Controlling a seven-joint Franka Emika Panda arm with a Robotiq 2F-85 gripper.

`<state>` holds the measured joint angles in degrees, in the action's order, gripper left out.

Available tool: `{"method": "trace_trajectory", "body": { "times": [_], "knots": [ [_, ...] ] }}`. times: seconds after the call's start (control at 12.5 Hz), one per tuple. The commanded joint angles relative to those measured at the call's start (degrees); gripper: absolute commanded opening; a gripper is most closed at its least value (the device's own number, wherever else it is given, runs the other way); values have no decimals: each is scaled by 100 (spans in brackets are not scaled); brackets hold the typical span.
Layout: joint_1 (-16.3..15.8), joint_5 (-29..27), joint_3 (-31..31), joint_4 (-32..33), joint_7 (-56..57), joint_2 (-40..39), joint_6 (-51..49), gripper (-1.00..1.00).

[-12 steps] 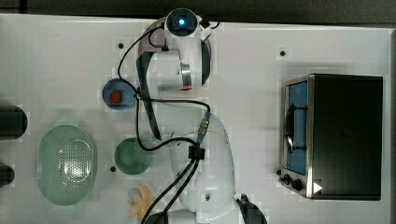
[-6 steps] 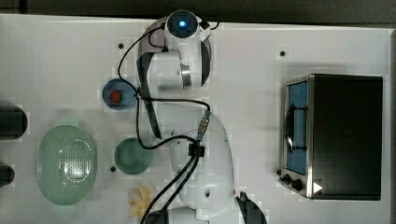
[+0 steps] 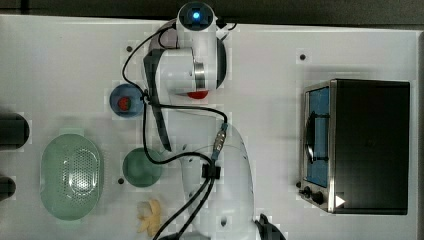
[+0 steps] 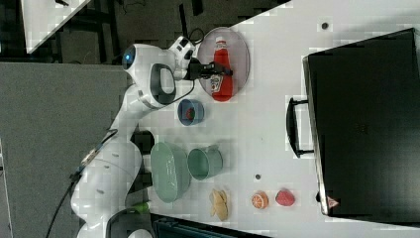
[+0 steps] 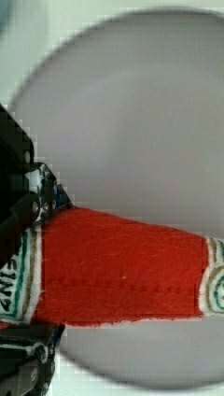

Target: Pick ketchup from plate and place it on table.

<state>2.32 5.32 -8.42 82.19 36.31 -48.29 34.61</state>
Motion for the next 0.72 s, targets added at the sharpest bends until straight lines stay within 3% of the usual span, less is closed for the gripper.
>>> {"method": "trace_trajectory", "body": {
  "times": [0.08, 0.32, 0.72],
  "knots": [
    [147, -149, -4, -81, 119, 1132, -641, 15],
    [353, -157, 46, 200, 54, 1830, -922, 15],
    [682, -163, 83, 1461, 36, 3072, -1115, 15]
  ]
}}
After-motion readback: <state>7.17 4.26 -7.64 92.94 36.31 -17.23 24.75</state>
